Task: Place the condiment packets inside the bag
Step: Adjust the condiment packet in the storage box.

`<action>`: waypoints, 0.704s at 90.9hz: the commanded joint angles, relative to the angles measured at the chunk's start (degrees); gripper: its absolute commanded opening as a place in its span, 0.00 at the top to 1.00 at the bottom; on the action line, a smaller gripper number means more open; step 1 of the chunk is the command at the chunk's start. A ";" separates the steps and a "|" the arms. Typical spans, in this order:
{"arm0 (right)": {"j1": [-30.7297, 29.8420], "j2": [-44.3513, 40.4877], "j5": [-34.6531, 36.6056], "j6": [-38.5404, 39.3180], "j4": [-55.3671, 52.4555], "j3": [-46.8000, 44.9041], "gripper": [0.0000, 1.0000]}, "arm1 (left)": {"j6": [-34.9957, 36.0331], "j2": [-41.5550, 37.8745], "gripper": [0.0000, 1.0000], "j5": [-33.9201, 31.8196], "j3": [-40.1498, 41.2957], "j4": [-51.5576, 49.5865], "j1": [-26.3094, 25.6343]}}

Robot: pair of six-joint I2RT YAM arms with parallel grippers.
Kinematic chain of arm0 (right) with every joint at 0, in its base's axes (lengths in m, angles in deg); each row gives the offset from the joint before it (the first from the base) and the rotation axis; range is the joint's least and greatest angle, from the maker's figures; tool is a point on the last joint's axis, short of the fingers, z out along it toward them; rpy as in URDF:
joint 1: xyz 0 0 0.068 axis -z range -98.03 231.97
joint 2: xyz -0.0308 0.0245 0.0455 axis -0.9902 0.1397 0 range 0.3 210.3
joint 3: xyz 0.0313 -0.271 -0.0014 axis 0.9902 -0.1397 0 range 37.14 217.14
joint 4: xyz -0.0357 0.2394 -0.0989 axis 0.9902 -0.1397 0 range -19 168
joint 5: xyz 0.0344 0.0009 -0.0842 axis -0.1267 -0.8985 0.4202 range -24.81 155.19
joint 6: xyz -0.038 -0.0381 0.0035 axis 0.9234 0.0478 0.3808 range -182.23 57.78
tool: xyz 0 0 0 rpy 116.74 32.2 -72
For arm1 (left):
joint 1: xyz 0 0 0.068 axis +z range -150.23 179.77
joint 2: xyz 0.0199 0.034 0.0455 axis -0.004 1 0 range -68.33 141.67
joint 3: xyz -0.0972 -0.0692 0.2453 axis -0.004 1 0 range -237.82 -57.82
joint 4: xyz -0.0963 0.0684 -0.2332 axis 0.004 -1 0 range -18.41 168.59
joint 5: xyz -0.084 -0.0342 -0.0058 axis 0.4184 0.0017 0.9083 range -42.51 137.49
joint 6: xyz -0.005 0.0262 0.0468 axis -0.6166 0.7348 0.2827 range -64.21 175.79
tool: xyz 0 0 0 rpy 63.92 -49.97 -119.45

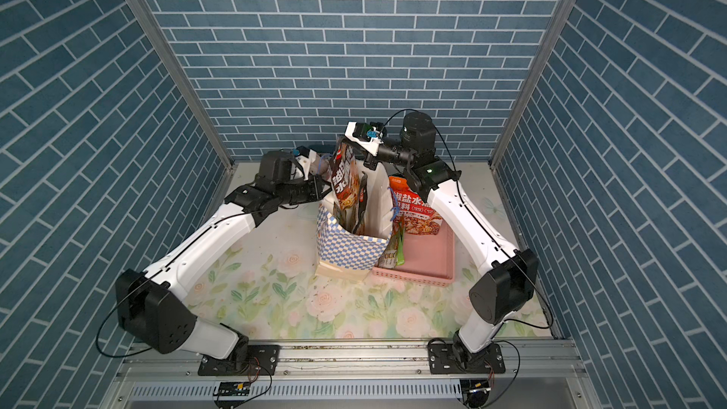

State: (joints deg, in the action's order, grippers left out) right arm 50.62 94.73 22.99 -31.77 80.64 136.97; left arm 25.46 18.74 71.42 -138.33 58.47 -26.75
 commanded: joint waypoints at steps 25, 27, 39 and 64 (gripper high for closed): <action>4.69 -11.34 8.86 -0.03 10.59 0.07 1.00 | 4.23 -0.93 1.00 -3.94 4.19 -4.18 -2.26; 4.71 -11.43 8.28 -0.39 10.93 0.16 1.00 | 4.16 -1.13 1.00 -3.81 4.52 -4.04 -2.23; 4.68 -10.60 3.87 -3.87 13.22 1.01 1.00 | 3.56 -2.79 1.00 -2.67 5.69 -1.53 -2.24; 4.74 -8.29 -0.29 -15.55 25.70 -1.48 1.00 | 1.86 -3.81 1.00 1.77 1.72 3.41 -2.25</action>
State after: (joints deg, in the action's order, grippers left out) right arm 55.60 86.14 25.22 -38.87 93.45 135.09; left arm 27.93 15.72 69.93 -134.85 58.99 -28.65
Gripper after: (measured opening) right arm 0.053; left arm 0.066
